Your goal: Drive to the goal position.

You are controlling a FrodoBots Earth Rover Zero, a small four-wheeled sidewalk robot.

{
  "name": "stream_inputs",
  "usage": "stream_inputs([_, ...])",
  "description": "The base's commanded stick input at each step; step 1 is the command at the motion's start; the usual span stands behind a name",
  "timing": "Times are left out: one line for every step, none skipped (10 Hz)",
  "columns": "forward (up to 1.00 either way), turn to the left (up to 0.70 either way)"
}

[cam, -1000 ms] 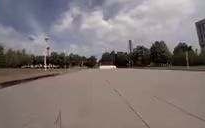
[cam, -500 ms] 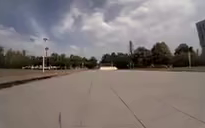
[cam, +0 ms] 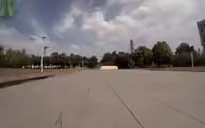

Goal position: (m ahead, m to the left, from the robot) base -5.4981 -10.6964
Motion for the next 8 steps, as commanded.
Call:
stream_inputs([1.00, 0.00])
stream_inputs([1.00, 0.00])
stream_inputs([1.00, 0.00])
stream_inputs([1.00, 0.00])
stream_inputs([1.00, 0.00])
stream_inputs([1.00, 0.00])
stream_inputs([1.00, 0.00])
stream_inputs([1.00, 0.00])
